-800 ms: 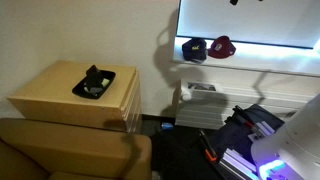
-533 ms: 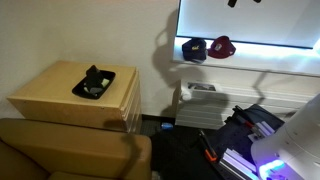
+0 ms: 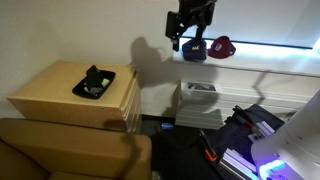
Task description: Place the sock on the window sill
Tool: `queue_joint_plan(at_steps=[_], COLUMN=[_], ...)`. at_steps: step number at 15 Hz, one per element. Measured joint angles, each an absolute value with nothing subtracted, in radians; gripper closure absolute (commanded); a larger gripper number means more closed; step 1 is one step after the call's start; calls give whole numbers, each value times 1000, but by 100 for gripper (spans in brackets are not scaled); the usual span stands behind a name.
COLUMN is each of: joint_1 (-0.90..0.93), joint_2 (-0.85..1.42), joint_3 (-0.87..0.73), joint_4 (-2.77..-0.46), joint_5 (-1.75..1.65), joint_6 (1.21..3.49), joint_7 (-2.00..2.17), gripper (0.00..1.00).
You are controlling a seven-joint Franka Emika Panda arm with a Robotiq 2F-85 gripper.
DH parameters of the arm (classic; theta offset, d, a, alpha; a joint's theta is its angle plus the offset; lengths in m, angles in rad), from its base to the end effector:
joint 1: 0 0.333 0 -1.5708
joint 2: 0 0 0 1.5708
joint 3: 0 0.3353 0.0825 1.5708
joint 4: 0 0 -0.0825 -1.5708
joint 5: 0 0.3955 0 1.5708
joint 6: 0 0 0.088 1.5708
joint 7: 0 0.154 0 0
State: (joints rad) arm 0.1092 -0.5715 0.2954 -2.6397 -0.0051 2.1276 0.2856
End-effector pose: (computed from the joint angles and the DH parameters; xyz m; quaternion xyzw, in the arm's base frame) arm 0.3464 0.1390 0.3869 0.9957 0.0398 0.0443 0.0708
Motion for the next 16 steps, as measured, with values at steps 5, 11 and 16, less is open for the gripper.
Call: queue_joint_plan(at_steps=[5,11,16], joint_1=[107,119,148], joint_2=[-405,-357,-59], joint_3=[334,325,330], joint_4=[-2556,-2564,-2448], joint_5=[5,23,215], joint_6=[2177,2161,2340], joint_7=[368,379,425], gripper=[0,0,0])
